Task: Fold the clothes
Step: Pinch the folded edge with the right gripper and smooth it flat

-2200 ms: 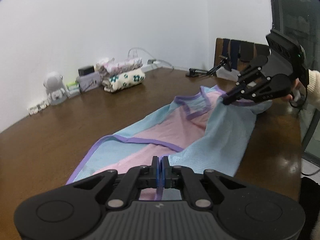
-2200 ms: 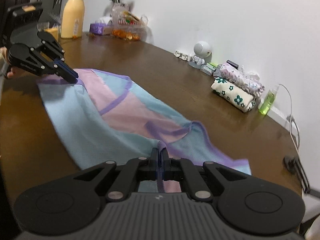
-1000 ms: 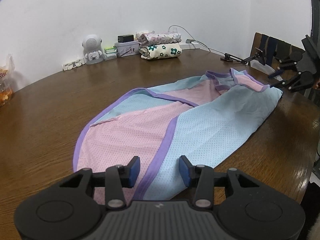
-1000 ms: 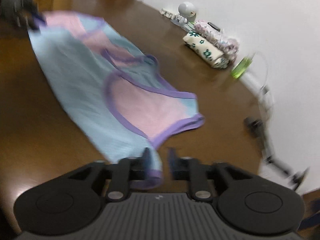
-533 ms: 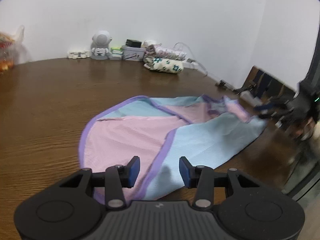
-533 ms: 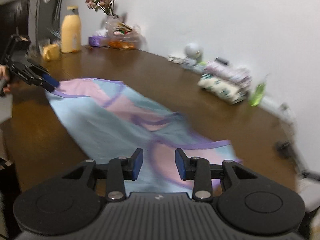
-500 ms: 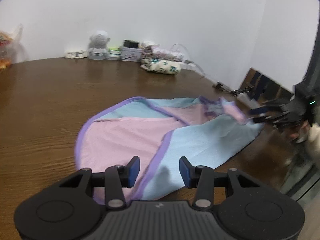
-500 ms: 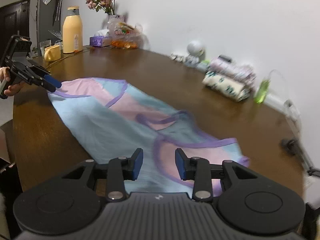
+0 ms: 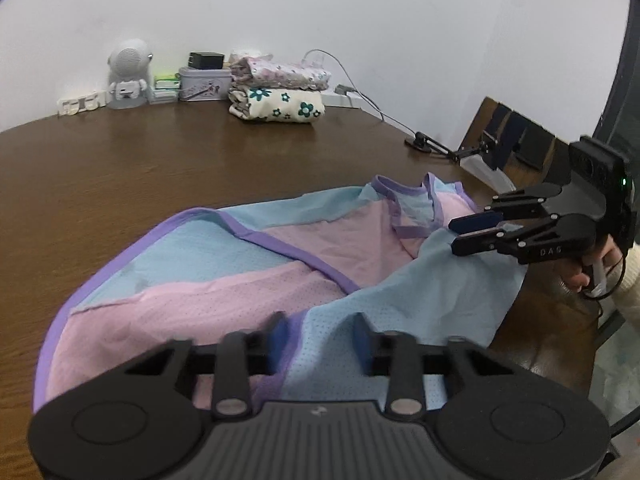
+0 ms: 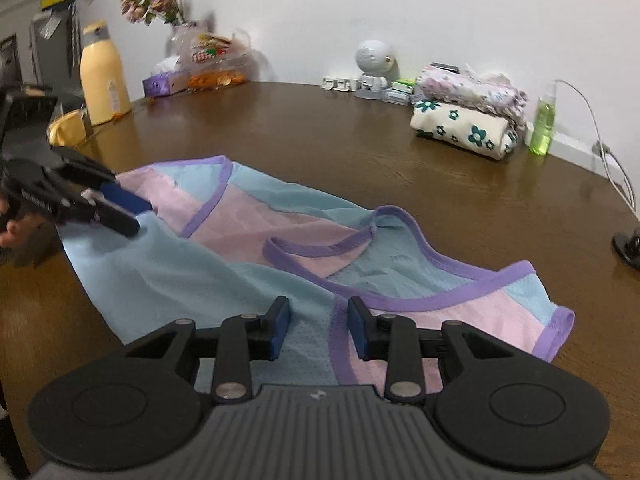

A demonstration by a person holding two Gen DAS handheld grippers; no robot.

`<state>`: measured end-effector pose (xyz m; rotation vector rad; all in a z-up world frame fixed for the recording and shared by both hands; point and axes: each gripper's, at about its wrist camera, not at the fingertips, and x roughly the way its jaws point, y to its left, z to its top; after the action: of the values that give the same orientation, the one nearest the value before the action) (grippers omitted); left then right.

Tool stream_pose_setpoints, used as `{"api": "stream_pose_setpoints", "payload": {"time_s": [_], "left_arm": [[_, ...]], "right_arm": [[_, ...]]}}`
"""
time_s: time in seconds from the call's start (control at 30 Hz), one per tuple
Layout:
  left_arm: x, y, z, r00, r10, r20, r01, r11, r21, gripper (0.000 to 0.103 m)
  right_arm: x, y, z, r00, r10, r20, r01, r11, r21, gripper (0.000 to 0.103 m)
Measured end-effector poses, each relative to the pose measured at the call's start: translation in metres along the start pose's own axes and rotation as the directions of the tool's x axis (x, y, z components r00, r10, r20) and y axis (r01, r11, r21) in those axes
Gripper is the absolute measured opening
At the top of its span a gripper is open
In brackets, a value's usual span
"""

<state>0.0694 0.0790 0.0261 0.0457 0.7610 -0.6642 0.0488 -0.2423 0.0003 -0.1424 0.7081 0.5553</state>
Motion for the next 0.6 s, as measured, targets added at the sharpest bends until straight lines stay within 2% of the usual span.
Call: {"api": "stream_pose_setpoints", "payload": {"time_s": [0.03, 0.17, 0.2, 0.23, 0.27, 0.33, 0.5, 0.6], "left_arm": [[0.001, 0.001, -0.001, 1.000, 0.009, 0.002, -0.009, 1.000, -0.008, 0.003], [-0.003, 0.004, -0.003, 0.999, 0.046, 0.024, -0.045, 0.998, -0.039, 0.002], [-0.004, 0.004, -0.004, 0.998, 0.062, 0.032, -0.061, 0.997, -0.041, 0.002], [-0.006, 0.004, -0.005, 0.996, 0.079, 0.040, -0.077, 0.996, -0.043, 0.002], [-0.007, 0.003, -0.006, 0.994, 0.095, 0.048, -0.093, 0.995, -0.044, 0.002], [-0.008, -0.002, -0.008, 0.987, 0.145, 0.066, -0.144, 0.989, -0.011, 0.002], [-0.003, -0.010, -0.005, 0.982, 0.162, 0.093, -0.167, 0.985, 0.049, 0.003], [0.001, -0.006, -0.005, 0.980, 0.181, 0.081, -0.184, 0.982, 0.034, 0.013]], "right_arm": [[0.002, -0.001, -0.001, 1.000, 0.001, -0.008, -0.001, 1.000, 0.005, 0.031], [-0.001, -0.003, -0.002, 1.000, 0.028, -0.005, -0.027, 0.998, 0.059, 0.026], [-0.003, -0.006, -0.002, 1.000, 0.030, 0.007, -0.031, 0.996, 0.084, 0.022], [-0.004, -0.007, -0.002, 0.999, 0.022, 0.024, -0.024, 0.995, 0.099, 0.008], [-0.005, -0.008, -0.002, 0.999, 0.009, 0.037, -0.013, 0.994, 0.108, 0.006], [-0.005, -0.006, -0.004, 0.999, -0.017, 0.046, 0.012, 0.994, 0.110, 0.006], [-0.003, 0.005, -0.007, 0.991, -0.118, 0.060, 0.113, 0.990, 0.088, 0.007], [-0.002, 0.009, -0.007, 0.986, -0.149, 0.069, 0.143, 0.986, 0.090, 0.008]]}}
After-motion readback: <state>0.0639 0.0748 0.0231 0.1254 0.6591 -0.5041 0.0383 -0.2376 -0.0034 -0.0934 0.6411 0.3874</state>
